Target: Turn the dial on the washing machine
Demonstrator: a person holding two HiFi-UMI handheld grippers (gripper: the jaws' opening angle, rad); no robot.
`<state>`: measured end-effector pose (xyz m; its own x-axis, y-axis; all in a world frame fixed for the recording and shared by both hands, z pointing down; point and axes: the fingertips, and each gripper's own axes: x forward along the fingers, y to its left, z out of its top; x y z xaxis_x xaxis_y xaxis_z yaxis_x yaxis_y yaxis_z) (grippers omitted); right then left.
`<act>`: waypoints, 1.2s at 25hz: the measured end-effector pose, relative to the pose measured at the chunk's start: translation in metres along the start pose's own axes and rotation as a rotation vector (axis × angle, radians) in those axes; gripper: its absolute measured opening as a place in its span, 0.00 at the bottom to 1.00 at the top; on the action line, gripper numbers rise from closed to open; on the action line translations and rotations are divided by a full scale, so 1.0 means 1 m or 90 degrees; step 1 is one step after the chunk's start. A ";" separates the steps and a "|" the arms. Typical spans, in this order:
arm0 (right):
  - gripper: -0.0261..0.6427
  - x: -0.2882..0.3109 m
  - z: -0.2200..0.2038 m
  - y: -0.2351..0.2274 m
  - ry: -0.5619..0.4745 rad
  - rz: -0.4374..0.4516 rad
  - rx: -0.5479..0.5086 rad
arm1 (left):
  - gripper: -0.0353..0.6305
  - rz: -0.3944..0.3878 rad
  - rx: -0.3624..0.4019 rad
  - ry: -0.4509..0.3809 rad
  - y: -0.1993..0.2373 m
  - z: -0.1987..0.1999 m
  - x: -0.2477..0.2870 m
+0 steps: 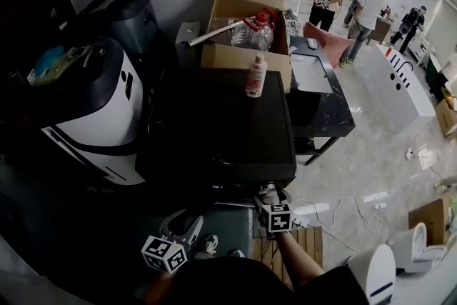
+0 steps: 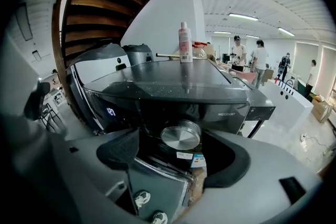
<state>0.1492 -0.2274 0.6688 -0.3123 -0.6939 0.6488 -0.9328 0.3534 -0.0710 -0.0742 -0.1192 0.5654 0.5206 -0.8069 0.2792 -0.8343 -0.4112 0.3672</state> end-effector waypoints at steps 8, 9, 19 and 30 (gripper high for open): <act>0.54 -0.032 0.031 0.020 -0.066 0.039 0.013 | 0.29 0.004 -0.001 -0.017 -0.002 0.006 0.002; 0.52 -0.036 0.035 0.024 -0.075 0.047 0.012 | 0.29 0.005 -0.001 -0.020 -0.003 0.006 0.002; 0.35 -0.077 0.071 0.066 -0.156 0.126 -0.022 | 0.28 0.033 0.002 -0.046 -0.006 0.010 -0.007; 0.15 -0.107 0.075 0.103 -0.194 0.194 -0.053 | 0.19 0.082 0.017 -0.064 -0.011 0.007 -0.026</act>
<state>0.0733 -0.1642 0.5349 -0.6219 -0.6987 0.3535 -0.7756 0.6118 -0.1552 -0.0801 -0.0973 0.5478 0.3895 -0.8912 0.2324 -0.8981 -0.3116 0.3103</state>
